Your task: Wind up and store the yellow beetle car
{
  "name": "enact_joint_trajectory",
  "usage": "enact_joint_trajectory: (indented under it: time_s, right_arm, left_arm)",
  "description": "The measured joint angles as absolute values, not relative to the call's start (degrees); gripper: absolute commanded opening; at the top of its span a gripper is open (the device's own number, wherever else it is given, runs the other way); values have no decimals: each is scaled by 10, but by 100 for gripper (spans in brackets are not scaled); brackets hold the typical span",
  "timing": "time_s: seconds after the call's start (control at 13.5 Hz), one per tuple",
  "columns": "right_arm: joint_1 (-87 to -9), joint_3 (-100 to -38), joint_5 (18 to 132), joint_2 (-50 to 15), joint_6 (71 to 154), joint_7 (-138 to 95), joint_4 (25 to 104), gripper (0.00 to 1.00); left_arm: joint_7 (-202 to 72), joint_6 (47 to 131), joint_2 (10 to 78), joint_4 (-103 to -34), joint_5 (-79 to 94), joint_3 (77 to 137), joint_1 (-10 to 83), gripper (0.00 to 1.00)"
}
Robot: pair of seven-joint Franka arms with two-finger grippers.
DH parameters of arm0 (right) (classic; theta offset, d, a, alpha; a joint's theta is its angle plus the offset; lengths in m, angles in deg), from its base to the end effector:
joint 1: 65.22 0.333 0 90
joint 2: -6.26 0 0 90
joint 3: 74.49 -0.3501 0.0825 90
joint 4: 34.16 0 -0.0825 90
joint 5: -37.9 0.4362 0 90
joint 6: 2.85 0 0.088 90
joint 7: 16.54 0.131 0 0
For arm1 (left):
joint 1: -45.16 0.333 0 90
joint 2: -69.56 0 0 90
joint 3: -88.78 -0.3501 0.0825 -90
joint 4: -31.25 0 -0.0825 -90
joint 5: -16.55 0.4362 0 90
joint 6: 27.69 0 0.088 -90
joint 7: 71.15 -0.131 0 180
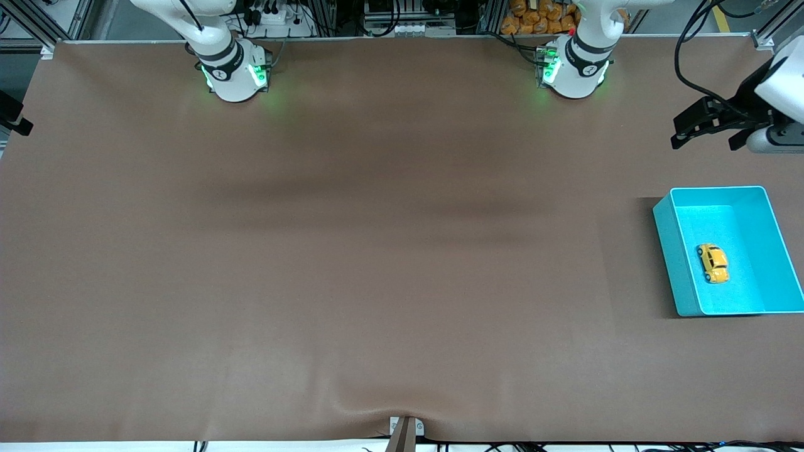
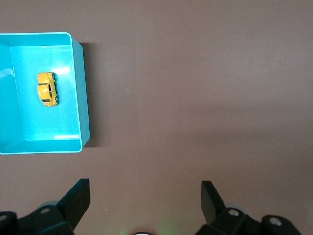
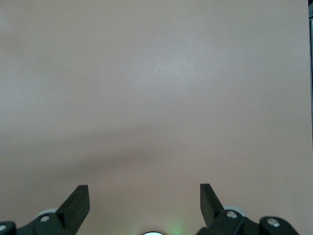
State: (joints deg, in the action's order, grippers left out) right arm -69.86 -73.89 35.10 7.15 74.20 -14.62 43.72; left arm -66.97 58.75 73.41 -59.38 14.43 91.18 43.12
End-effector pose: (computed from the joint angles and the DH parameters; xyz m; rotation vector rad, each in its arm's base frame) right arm 0.5685 -0.0594 0.7322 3.0870 -0.2102 -0.0005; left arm 0.5747 -0.0506 0.6632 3.1080 -0.0103 -0.0133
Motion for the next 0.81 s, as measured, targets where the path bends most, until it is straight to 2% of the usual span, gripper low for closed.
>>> enact_joint_trajectory:
  time_s: [0.81]
  right_arm:
    - [-699, -737, 351, 72, 728, -146, 427, 100]
  left_arm:
    - [-670, 585, 732, -592, 166, 918, 432, 100]
